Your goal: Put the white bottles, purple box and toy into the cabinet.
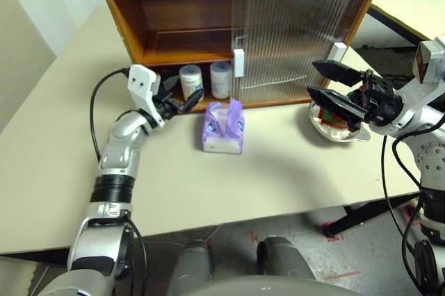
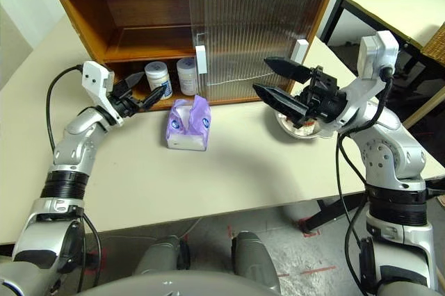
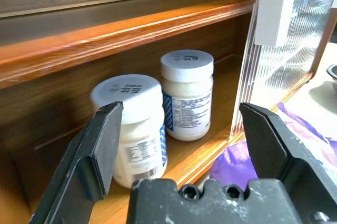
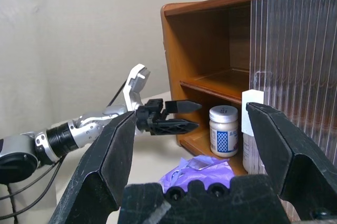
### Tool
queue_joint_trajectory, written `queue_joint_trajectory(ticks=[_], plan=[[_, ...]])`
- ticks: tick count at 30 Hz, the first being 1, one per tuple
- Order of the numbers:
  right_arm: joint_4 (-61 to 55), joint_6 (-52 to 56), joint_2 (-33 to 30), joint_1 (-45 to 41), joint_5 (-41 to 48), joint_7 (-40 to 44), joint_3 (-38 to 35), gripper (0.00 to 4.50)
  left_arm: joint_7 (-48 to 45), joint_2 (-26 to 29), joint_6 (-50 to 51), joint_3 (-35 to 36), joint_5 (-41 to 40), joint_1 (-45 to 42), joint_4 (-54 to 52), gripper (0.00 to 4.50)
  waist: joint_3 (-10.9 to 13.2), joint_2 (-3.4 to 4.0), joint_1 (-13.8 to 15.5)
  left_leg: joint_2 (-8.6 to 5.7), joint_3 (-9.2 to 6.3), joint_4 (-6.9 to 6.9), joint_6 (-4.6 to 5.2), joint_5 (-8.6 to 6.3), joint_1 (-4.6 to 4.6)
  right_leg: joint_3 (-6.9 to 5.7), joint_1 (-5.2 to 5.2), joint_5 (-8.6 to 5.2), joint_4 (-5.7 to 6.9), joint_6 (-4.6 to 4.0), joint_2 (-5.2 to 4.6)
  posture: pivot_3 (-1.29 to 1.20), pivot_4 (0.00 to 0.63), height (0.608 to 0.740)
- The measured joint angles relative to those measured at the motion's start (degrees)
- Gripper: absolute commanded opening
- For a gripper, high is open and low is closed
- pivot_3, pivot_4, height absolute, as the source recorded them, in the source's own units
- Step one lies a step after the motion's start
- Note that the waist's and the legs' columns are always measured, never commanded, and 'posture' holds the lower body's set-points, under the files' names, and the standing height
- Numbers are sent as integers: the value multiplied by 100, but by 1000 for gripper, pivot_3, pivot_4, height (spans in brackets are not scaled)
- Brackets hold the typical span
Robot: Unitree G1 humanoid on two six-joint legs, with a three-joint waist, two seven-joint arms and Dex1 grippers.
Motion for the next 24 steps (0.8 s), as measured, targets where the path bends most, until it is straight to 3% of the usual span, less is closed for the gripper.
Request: queue_joint_trajectory(ticks=[6, 17, 24], plan=[[-1, 0, 1, 1, 0, -24, 0, 4500, -994, 194, 25, 0, -372, 26, 9, 4485, 0, 0, -2, 0, 1, 0, 6, 3, -2, 0, 0, -1, -1, -5, -4, -3, 0, 740], [-3, 0, 0, 0, 0, -64, 0, 4500, -3722, 598, -378, -564, -636, 454, 181, 4485, -1, 3, -9, 5, 3, 0, 6, 4, 1, -1, -3, -12, 3, -7, -3, -15, 0, 740], [-17, 3, -10, 1, 2, -113, -1, 4500, -4306, 662, -1106, -740, -418, 381, 997, 4485, -2, 6, -7, 4, 3, 0, 7, 4, 0, -1, -4, -13, 4, -4, -8, -25, 0, 740]])
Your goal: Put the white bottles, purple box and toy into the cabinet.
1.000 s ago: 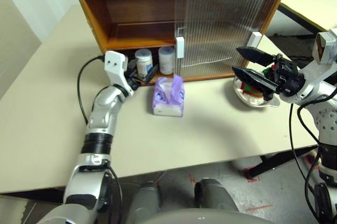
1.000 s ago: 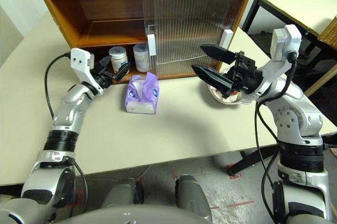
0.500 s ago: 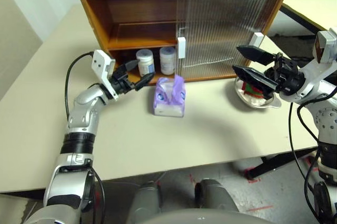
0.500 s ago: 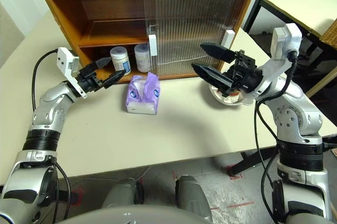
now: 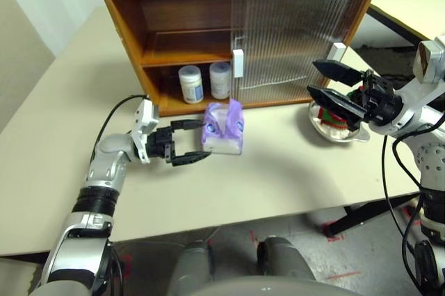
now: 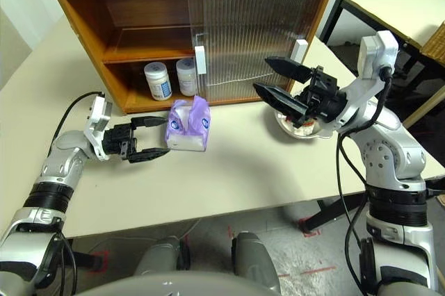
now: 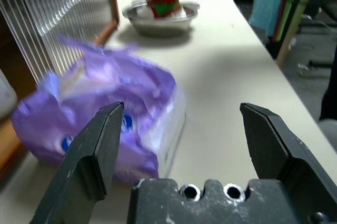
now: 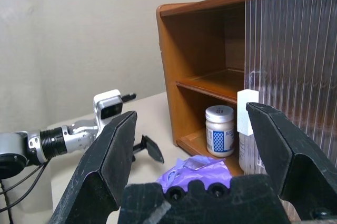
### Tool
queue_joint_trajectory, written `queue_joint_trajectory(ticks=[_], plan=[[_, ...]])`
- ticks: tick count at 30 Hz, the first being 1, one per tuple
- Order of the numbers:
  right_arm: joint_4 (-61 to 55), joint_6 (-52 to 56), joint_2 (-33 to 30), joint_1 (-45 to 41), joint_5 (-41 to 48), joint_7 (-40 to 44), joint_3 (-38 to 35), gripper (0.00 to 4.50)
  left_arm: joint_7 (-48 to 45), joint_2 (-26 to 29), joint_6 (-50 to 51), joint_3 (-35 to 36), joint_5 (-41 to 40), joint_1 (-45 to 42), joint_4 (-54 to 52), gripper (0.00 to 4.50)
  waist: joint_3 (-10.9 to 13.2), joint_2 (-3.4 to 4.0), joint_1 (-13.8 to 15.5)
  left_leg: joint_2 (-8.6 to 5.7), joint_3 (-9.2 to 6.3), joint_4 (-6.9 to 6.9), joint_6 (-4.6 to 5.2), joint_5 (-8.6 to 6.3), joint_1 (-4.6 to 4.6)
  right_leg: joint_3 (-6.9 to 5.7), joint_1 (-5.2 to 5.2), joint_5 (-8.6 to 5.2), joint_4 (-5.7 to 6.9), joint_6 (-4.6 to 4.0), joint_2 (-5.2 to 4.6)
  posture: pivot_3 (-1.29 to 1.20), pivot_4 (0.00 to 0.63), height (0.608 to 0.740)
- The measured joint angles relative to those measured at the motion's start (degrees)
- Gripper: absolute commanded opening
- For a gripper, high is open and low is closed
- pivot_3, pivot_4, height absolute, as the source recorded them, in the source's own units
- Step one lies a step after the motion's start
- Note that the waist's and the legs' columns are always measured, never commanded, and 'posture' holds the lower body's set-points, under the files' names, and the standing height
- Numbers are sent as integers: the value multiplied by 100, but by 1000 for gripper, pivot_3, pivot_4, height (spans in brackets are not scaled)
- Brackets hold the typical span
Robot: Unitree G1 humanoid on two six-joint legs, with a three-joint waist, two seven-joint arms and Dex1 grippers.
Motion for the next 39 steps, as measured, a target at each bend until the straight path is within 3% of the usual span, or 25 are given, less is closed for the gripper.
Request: queue_joint_trajectory(ticks=[17, 27, 36, 39], plan=[[-201, 61, -53, 66, 14, -113, -12, 4500, -81, -436, -838, -27, 321, -809, 1330, 4485, 0, 0, -14, -1, 0, 0, 7, 4, -3, 0, 0, -4, 0, 10, 1, -48, 0, 740], [-222, 62, -54, 126, 30, -148, -23, 4500, 133, -640, -1455, -87, 844, -1221, 2635, 4485, 0, 0, -15, -2, -1, 0, 7, 4, -4, 0, 0, -3, -1, 14, 2, -61, 0, 740], [-266, 62, -70, 159, 57, -167, -28, 4500, 244, -668, -1656, -89, 1042, -1308, 2956, 4485, 0, 0, -19, -2, 0, 0, 6, 3, -3, 0, 0, -3, 0, 14, 1, -64, 0, 740], [-278, 62, -82, 174, 63, -177, -28, 4500, 248, -675, -1661, -88, 1066, -1309, 3033, 3879, 0, 0, -20, -2, 0, 0, 6, 4, -3, 0, 0, -3, 0, 14, 1, -60, 0, 740]])
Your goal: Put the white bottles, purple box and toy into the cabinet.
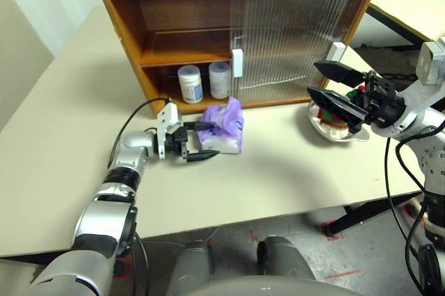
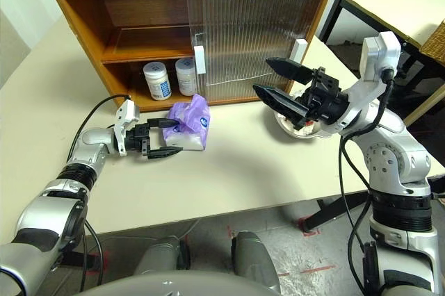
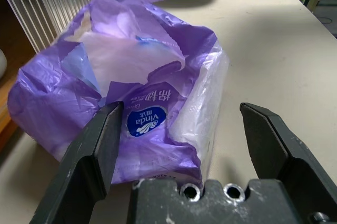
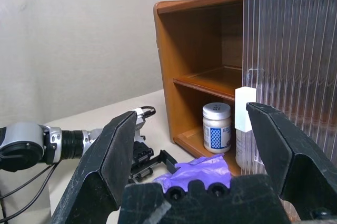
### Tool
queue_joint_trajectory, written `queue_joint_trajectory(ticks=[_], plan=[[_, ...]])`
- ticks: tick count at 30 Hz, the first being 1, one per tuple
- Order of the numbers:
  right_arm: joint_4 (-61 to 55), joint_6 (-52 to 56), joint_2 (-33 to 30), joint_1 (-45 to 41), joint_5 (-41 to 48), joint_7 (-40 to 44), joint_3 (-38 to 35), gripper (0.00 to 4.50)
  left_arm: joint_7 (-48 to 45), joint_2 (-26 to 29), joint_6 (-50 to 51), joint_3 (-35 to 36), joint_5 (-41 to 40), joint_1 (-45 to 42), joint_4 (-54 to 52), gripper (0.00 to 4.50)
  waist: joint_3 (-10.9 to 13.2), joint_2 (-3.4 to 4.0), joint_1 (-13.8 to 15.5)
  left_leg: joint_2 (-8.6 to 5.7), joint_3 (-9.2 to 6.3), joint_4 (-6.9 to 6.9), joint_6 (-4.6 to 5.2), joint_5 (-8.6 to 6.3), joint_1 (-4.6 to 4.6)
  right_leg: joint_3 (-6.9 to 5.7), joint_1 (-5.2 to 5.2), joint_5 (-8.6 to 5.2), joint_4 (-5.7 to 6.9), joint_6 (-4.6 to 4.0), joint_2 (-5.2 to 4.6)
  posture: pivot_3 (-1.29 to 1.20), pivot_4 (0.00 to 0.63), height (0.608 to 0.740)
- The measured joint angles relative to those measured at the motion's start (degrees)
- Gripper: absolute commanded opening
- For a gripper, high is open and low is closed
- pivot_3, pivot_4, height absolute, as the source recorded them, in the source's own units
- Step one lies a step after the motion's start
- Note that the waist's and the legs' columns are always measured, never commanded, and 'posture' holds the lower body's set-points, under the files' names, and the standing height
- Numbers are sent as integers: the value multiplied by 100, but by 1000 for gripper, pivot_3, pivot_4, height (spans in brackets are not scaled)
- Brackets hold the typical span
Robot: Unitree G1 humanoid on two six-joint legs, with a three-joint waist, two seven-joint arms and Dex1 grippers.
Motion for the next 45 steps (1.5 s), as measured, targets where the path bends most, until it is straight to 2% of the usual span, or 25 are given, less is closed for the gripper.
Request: queue_joint_trajectory(ticks=[10, 17, 24, 29, 34, 40, 45], plan=[[4, -3, -1, -9, -6, 4, 1, 4500, 29, -3, 14, 57, 23, -3, 10, 106, 0, 0, 1, 0, 0, 0, 0, 0, 0, 0, 0, 0, 0, 0, 0, -43, 0, 740], [76, -31, 4, -39, -26, 52, 4, 4500, 30, 6, 222, 187, -97, 51, -345, 46, 0, 0, 6, 1, -1, 0, 0, 0, 1, 0, 0, 1, 2, 0, 1, -30, 0, 740], [140, -90, 43, -81, -62, 137, 34, 4500, 169, 123, 1218, 342, -669, 836, -2568, 46, 0, 0, 9, 2, -2, 0, 0, 0, 0, 2, -1, 4, 3, -7, 0, -2, 0, 740], [329, -115, 144, -189, -91, 208, 70, 4500, 794, 427, 2418, 489, -1127, 1414, -4496, 46, 0, 0, 25, 2, -4, 0, 0, 0, 1, 2, 1, 2, 5, -1, -2, 19, 0, 740], [430, -146, 214, -257, -147, 297, 125, 4500, 1548, 686, 3564, 889, -1720, 1464, -5804, 46, 0, 1, 36, 2, -5, 0, -1, 0, 7, 1, 5, 3, 7, 3, -1, 46, 0, 740], [552, -153, 248, -295, -196, 354, 255, 4500, 2201, 769, 4463, 1079, -2180, 1319, -6514, 46, 0, 1, 47, 0, -5, 0, 0, 0, 6, 2, 5, 3, 6, 3, 1, 55, 0, 740], [583, -201, 282, -389, -206, 364, 264, 4500, 2780, 743, 4989, 1286, -2604, 840, -6747, 46, 1, 0, 66, -1, -7, 0, 1, 1, 6, 3, 6, 0, 5, 6, 3, 49, 0, 740]])
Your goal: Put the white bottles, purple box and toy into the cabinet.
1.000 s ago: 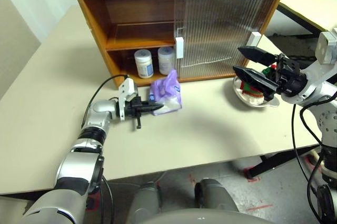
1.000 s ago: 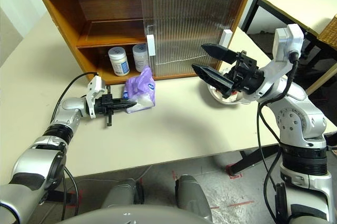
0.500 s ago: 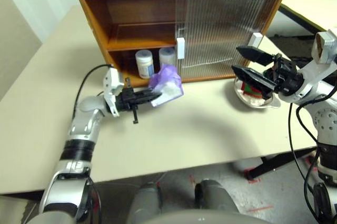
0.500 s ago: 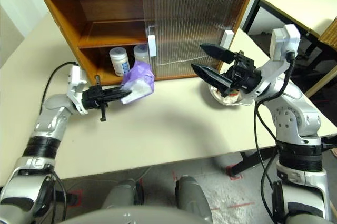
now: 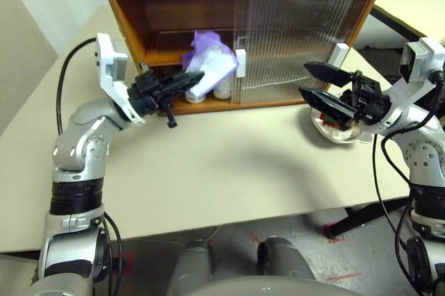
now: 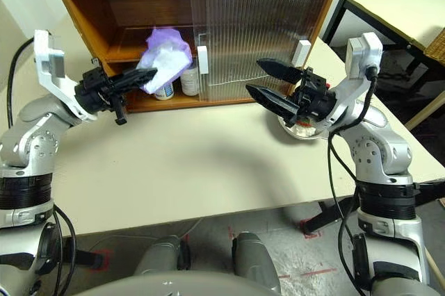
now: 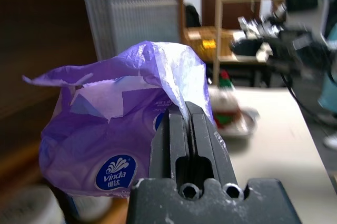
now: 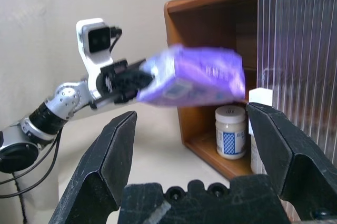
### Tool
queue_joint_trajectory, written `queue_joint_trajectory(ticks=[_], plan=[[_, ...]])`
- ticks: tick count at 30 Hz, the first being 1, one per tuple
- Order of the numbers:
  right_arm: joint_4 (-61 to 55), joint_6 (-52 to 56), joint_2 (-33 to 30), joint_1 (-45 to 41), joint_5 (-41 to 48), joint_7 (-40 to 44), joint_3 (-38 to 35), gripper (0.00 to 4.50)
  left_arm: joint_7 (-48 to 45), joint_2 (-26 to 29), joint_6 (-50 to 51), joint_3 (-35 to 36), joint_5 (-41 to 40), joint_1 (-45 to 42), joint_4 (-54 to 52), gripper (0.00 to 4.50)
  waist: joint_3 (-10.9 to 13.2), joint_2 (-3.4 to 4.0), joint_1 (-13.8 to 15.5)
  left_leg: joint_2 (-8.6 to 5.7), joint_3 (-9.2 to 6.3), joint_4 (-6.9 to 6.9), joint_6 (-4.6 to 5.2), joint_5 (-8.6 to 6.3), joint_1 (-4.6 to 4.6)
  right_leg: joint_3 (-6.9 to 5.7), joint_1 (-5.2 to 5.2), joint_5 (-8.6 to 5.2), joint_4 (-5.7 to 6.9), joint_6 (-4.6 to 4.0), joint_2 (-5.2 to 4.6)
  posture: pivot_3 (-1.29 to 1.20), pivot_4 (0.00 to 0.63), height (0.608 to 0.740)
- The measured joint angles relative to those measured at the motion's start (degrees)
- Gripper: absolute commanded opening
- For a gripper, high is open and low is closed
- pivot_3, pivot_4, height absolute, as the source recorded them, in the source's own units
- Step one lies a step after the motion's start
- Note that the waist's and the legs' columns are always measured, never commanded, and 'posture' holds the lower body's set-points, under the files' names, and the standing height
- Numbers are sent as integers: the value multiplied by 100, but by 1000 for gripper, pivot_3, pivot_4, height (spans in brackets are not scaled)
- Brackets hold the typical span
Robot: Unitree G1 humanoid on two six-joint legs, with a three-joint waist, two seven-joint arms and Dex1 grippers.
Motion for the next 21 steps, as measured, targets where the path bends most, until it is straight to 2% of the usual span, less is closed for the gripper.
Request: queue_joint_trajectory(ticks=[11, 21], plan=[[-5, -7, 11, 23, -2, -18, -10, 4500, 1232, -269, 134, 130, 177, -667, 363, 46, 0, 0, 57, -4, 1, 0, 1, 0, 0, 5, 1, 0, -1, -1, 3, 26, 0, 740], [-61, -11, 23, 138, 1, -113, -18, 4500, 3005, -1014, 193, -4, 933, -1033, 816, 46, 0, -1, 109, -7, 1, 0, 1, 1, -3, 8, 0, 4, -3, -5, 2, 10, 0, 740]])
